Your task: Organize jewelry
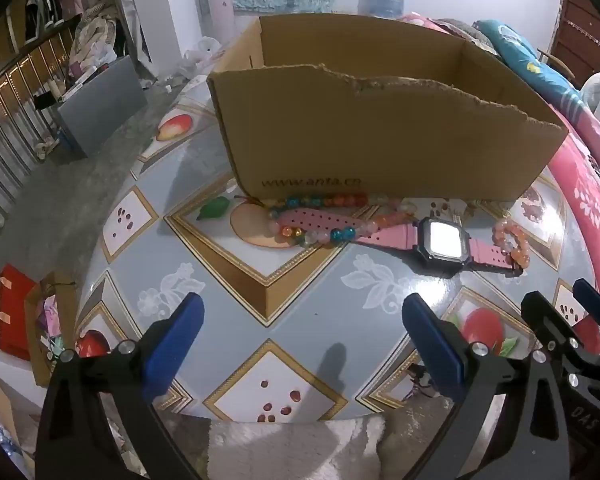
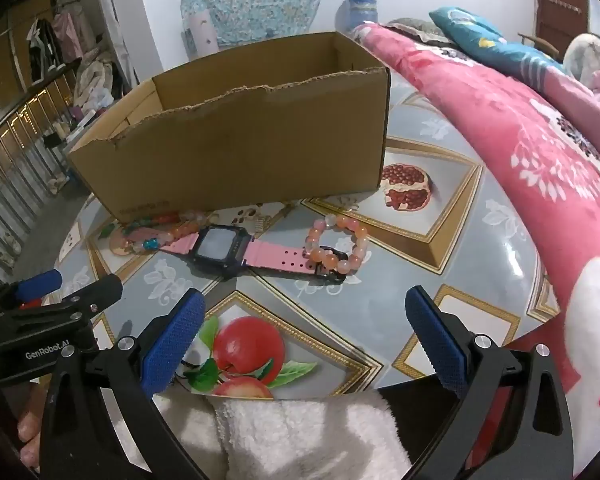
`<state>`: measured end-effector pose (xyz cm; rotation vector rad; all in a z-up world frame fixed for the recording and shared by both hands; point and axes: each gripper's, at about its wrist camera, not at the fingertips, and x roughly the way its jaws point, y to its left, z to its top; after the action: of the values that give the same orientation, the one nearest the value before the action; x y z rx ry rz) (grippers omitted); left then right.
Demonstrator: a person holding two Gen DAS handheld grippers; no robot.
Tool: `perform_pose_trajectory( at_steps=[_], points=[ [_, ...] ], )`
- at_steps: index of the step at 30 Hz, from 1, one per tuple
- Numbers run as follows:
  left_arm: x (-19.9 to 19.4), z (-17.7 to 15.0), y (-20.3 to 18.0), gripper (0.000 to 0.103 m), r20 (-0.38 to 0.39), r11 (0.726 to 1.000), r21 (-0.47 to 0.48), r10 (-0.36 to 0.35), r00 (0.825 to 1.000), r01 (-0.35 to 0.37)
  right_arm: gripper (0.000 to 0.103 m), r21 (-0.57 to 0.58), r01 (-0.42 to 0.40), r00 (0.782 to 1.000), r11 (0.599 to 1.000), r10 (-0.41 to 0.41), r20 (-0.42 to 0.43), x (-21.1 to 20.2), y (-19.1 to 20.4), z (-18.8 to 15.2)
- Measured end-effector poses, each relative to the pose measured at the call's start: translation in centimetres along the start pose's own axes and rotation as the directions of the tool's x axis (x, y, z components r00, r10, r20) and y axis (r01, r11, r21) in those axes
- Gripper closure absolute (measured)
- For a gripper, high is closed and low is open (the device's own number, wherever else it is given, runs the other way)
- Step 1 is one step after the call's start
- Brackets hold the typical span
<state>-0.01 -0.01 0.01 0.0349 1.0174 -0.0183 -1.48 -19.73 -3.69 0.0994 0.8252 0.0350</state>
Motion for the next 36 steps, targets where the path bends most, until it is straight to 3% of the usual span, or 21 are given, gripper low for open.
perform_pose_trajectory(
  at_steps=[13,36],
  points=[
    [0.0,-1.1,0.2,0.006,0.019,1.0,-0.007,-0.005,1.0,0.005,0.007,-0.005,0.002,1.0,1.0,-0.002,0.002,0.1,0.8,0.0],
    [-0.8,0.0,-0.1,0.006,0.021,1.0,-0.002,-0.011,1.0,0.011,0.007,-0.012,0.001,1.0,1.0,-0.001,0.01,-0.7,0.8,0.7]
  ],
)
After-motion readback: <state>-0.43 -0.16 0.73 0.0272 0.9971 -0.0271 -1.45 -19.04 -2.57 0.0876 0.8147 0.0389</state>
